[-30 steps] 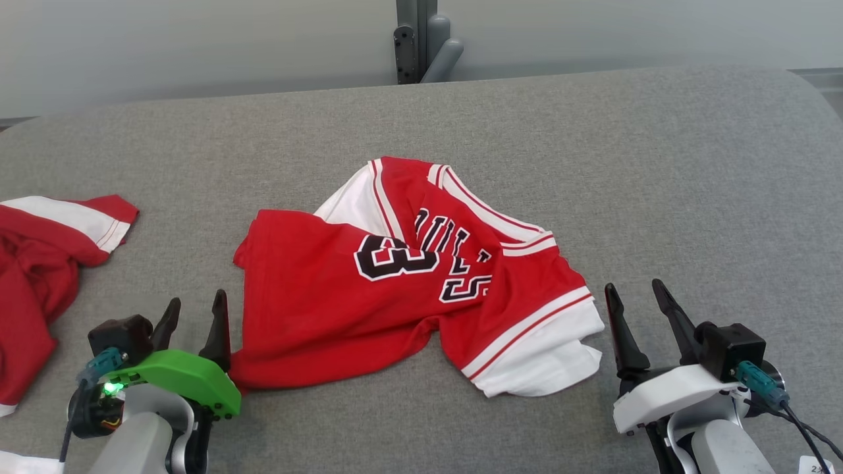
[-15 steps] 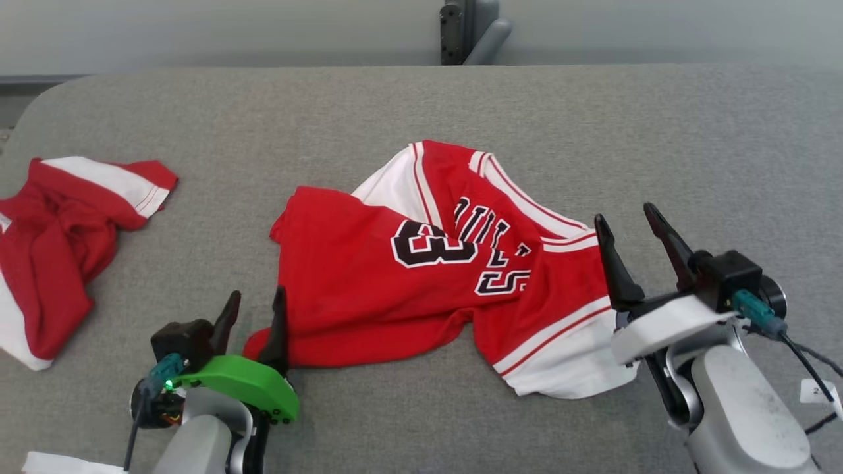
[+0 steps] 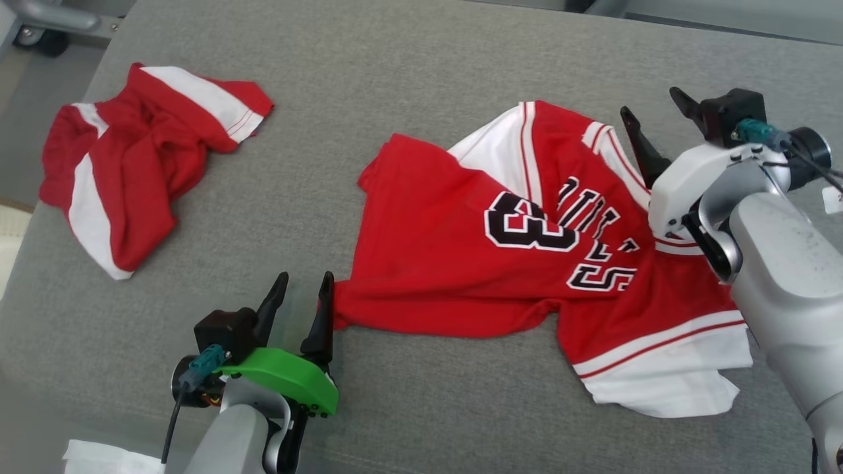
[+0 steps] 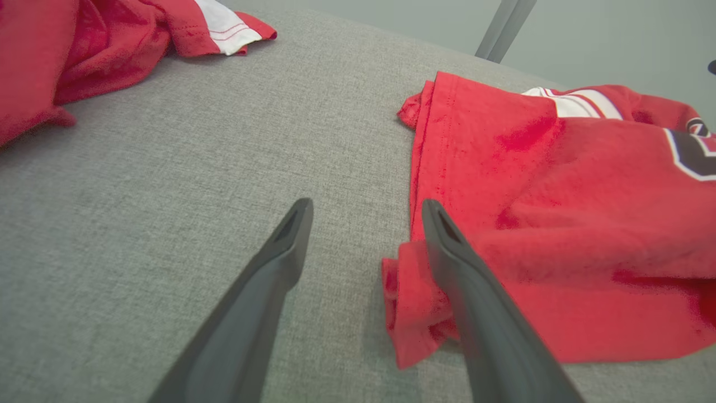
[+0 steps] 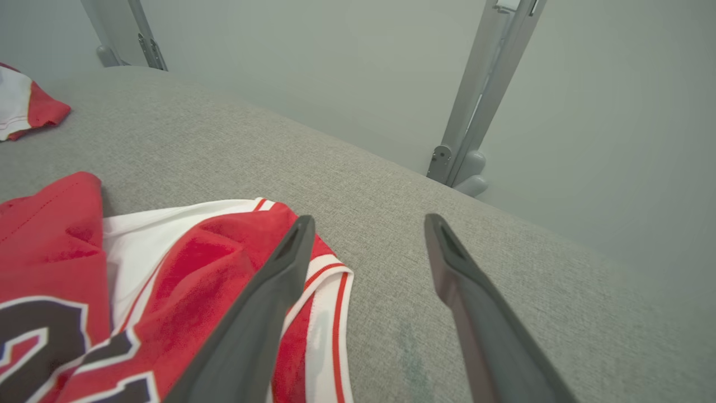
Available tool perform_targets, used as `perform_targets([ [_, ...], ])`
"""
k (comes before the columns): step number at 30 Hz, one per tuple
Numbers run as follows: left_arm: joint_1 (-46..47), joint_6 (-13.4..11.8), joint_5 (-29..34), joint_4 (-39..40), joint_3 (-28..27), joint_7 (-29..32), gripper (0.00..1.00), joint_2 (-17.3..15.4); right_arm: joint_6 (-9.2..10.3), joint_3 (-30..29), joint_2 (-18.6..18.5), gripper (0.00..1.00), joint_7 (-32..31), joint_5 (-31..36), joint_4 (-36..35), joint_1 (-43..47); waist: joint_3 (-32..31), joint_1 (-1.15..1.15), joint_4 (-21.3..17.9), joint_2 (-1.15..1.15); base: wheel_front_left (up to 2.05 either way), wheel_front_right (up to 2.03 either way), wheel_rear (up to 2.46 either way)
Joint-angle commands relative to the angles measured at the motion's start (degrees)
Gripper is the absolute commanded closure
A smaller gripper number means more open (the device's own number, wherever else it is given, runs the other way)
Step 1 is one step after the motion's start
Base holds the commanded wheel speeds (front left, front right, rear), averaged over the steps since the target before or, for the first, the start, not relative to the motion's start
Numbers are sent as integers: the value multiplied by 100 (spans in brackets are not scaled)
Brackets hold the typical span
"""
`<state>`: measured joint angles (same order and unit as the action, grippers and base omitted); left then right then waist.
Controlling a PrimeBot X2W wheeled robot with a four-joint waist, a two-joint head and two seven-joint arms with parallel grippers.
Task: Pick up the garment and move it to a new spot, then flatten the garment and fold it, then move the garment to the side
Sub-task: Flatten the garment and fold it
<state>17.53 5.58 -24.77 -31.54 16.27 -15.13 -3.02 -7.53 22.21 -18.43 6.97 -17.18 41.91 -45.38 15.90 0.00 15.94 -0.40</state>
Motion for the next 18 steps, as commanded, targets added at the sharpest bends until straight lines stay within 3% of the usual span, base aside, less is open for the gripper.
perform_targets([
  [1, 48, 41, -2, 15, 15, -3, 0, 7, 7, 149, -96, 0, -121, -96, 220, -204, 499, 0, 654, 40, 0, 0, 0],
  [7, -29, 42, -287, 166, 271, -2, 0, 11, 7, 834, -294, 0, -573, -300, 907, -651, 628, 0, 1010, 40, 0, 0, 0],
  [17, -20, -52, -433, 298, 492, -3, 0, 13, 10, 1436, -610, 0, -907, -382, 1760, -1122, 751, 0, 1175, 40, 0, 0, 0],
  [18, -11, -53, -432, 309, 496, -3, 0, 13, 10, 1473, -613, 4, -964, -406, 1852, -1142, 763, 0, 1176, 40, 0, 0, 0],
])
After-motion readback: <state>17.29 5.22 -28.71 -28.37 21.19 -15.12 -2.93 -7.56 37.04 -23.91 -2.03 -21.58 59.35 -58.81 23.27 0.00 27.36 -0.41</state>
